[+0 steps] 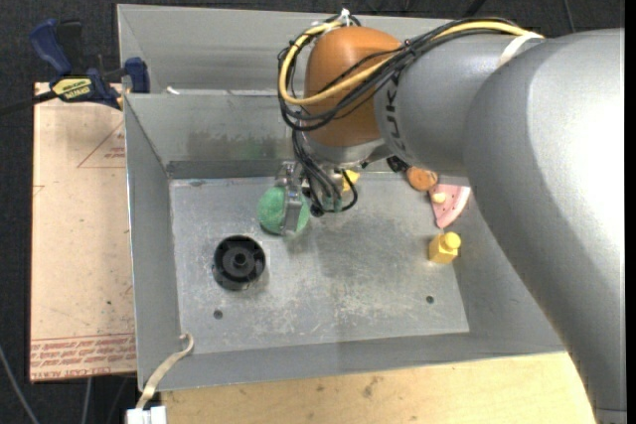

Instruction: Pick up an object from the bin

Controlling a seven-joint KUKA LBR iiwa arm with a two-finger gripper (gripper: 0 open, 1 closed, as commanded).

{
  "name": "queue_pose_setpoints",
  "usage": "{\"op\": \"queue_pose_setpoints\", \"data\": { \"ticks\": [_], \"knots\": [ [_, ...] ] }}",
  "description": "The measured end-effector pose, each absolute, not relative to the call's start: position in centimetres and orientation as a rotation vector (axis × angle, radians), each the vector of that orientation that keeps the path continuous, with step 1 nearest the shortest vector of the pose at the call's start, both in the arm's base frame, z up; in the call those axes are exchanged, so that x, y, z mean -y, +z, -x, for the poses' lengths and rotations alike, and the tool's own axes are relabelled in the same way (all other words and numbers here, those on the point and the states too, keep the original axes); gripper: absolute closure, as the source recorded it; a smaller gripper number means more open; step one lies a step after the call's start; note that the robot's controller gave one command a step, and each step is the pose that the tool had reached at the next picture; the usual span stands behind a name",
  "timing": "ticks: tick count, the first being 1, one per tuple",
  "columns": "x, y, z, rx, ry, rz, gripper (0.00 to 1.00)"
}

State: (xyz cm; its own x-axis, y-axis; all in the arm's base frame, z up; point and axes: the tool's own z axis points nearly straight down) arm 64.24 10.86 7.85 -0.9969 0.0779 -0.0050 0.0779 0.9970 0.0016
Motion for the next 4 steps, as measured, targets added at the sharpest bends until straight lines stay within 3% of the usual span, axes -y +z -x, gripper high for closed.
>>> {"op": "queue_pose_setpoints", "data": {
  "ticks": [1,3,4],
  "knots": [
    [-11.3,12.9,-63.9,-3.144,0.001,-0.070,1.00],
    [-11.6,14.9,-63.5,-3.149,-0.002,-0.096,1.00],
    [-10.4,22.0,-63.8,-3.140,0.002,-0.076,1.00]
  ]
}}
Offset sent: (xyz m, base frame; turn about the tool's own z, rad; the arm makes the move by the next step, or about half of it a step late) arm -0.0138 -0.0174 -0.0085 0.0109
